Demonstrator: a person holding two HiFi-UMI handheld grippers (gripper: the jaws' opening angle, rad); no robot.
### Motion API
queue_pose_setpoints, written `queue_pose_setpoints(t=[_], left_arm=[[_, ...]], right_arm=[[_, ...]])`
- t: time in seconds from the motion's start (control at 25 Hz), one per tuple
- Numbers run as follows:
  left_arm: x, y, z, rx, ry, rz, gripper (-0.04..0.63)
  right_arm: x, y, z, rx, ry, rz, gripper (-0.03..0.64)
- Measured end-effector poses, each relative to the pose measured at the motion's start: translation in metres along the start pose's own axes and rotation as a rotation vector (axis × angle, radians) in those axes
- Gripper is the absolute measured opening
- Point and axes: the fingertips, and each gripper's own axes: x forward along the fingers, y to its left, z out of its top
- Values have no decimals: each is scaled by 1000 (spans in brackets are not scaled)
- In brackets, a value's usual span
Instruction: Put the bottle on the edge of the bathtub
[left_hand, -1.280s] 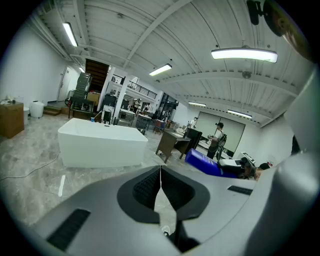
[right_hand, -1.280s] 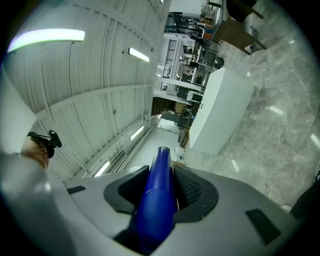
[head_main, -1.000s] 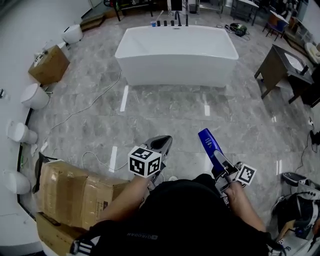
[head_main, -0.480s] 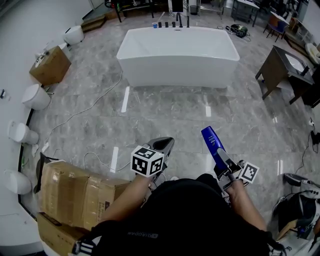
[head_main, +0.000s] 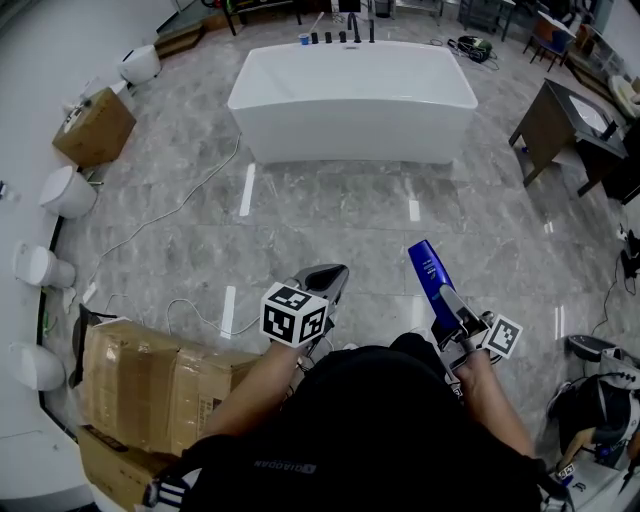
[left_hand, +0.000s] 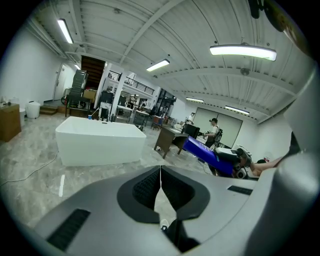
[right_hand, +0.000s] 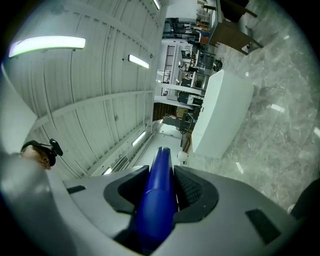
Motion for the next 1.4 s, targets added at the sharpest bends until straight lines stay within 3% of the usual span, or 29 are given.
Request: queue_pose_setpoints(t=[0.44, 0.76, 1.4], left_arm=[[16, -2, -3, 3, 47, -15, 18], [33, 11, 9, 5, 70, -1, 18], [105, 75, 71, -2, 79, 28, 18]], right_arm=[[0, -5, 16, 5, 5, -25, 166], [32, -24, 36, 24, 33, -17, 166], [107, -71, 116, 63, 20, -18, 166]])
